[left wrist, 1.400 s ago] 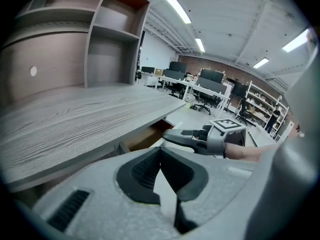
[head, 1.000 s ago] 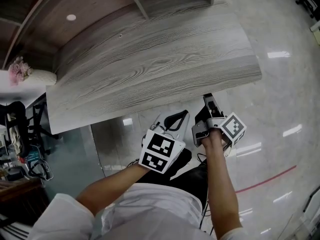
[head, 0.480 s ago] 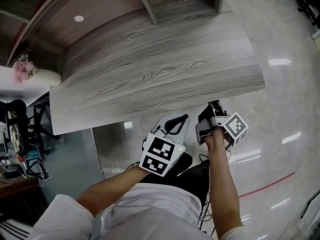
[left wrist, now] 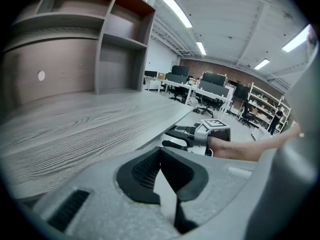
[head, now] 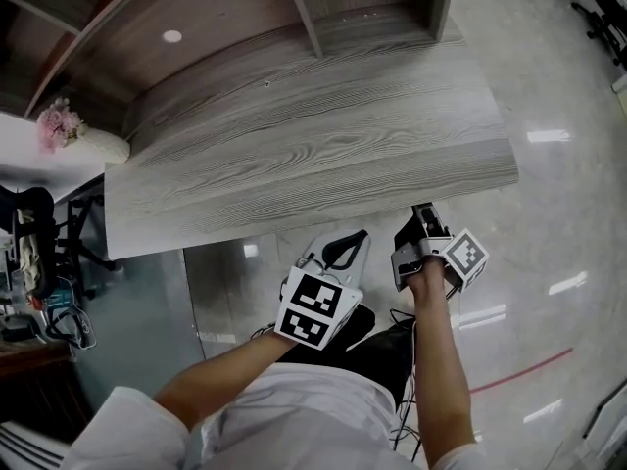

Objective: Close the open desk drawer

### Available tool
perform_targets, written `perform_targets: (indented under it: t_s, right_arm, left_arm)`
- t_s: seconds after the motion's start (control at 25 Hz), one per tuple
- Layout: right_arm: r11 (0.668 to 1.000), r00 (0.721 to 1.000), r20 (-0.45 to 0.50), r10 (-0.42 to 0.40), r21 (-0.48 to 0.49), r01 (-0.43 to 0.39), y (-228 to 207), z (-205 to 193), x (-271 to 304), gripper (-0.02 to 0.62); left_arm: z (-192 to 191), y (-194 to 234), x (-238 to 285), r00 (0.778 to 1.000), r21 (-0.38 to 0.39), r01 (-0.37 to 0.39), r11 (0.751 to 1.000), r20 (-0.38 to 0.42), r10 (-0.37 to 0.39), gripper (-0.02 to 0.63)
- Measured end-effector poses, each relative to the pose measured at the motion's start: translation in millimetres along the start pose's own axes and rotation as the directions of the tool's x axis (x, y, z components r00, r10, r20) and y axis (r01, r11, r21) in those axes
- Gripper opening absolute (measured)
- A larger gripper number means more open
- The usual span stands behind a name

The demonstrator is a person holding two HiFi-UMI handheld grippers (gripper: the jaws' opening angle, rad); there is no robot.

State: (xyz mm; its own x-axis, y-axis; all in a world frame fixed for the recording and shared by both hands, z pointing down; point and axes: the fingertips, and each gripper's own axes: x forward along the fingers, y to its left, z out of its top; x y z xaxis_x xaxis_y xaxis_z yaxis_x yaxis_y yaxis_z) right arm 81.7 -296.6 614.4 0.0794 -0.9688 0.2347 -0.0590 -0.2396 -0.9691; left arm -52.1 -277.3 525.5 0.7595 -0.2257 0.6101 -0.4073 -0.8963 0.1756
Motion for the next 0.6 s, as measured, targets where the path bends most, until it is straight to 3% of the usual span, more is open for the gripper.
perform_targets:
  t_s: [0.16, 0.32, 0.6]
  right_arm:
    - [0.999, 0.999, -0.044, -0.012, -0.040, 0.010, 7, -5, -17, 0.206]
    - [0.992, 0.994, -0.100, -0.046, -0.125, 0.033, 21, -11, -49, 0.141]
    - [0.942, 0.976, -0.165, -0.140, -0.324, 0.081, 65, -5, -92, 0.099]
  left_arm:
    - [9, -5, -6, 1.000, -0.041, -0.003, 0.999, 0.026, 0.004, 0.003]
    - [16, -17, -14, 0.999, -0.073, 0.008, 0.997, 0.038, -0.005, 0.003]
    - [44, -36, -28, 0.996, -0.152, 0.005, 0.988, 0.092, 0.010, 0.003]
